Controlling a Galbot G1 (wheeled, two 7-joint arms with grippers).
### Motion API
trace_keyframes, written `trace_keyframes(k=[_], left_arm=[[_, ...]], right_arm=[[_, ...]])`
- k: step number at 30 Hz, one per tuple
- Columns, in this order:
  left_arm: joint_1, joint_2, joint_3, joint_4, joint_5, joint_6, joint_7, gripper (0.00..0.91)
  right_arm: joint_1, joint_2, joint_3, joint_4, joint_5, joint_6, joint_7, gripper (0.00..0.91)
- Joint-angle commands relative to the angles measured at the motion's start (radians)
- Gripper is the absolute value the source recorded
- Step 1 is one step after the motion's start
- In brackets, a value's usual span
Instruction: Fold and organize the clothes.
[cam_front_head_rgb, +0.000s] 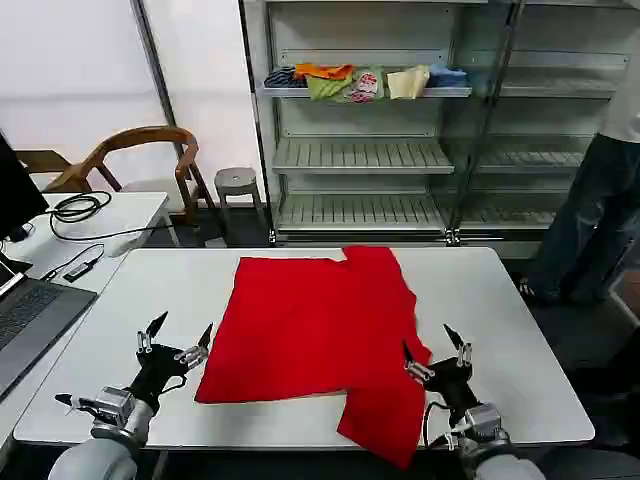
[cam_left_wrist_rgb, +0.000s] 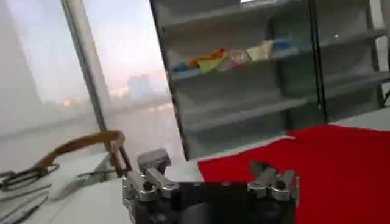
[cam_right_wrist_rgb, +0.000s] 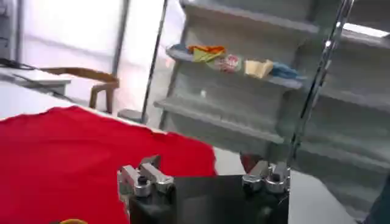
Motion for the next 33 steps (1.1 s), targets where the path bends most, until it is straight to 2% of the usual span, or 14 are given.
trace_keyframes(k=[1,9,16,33], left_arm=[[0.085,0.021,0.006,-0.085,-0.091,0.258,-0.079,0.907],[0.113,0.015,0.022,-0.098,-0.093,0.261,-0.105,0.907],[0.089,0.019,0.024,0.001,-0.095,0.260,-0.118,0.907],[0.088,0.001,0.031,0.004,-0.117,0.259,-0.110,0.907]], right_arm=[[-0.195,-0.055,-0.006,0.091,0.072,-0.025,0.028,0.907],[-0.270,-0.043,-0.023,0.082,0.042,-0.020,0.044,0.907],[-0.283,-0.036,-0.041,0.058,0.030,-0.021,0.073,0.907],[-0.279,-0.014,-0.071,0.035,0.011,-0.019,0.075,0.907]])
